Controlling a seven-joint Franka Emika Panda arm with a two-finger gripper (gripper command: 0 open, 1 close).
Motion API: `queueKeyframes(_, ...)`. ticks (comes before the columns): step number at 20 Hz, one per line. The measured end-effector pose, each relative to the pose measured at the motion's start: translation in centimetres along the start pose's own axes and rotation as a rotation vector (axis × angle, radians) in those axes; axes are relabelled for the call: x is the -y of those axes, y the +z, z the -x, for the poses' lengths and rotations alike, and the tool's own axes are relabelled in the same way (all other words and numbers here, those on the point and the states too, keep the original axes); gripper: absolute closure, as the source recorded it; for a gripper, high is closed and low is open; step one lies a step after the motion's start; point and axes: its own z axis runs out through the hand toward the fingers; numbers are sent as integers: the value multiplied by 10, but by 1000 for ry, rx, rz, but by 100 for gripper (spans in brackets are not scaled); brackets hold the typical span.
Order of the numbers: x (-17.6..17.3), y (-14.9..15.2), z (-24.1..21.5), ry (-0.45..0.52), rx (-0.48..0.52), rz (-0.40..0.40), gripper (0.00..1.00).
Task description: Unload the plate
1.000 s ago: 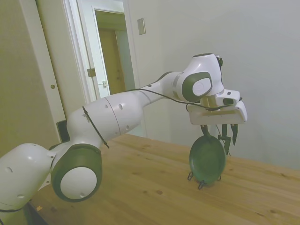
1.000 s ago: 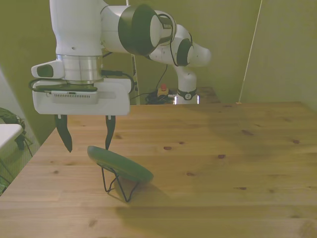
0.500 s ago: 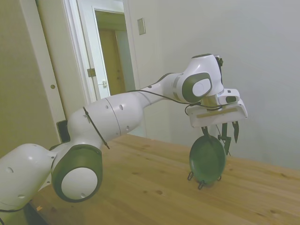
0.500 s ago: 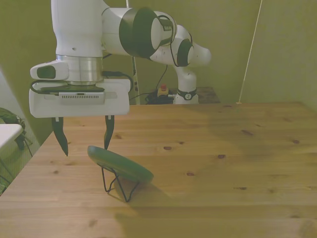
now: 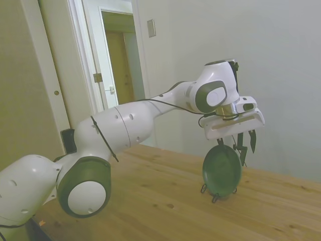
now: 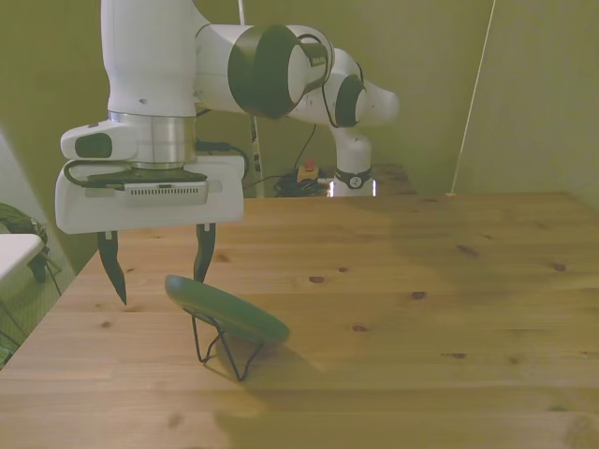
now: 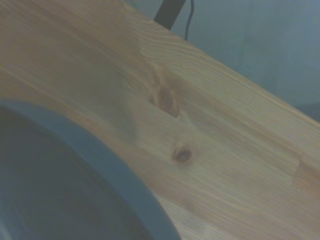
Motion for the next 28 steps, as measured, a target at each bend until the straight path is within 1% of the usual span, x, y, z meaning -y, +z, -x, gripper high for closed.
queueKeyframes(12,1,-4,-2,-51,-24,-11,100)
queueKeyframes(17,7,-5,-4,-67,-32,-30,100)
queueKeyframes(28,11,-7,-4,-71,-38,-53,100)
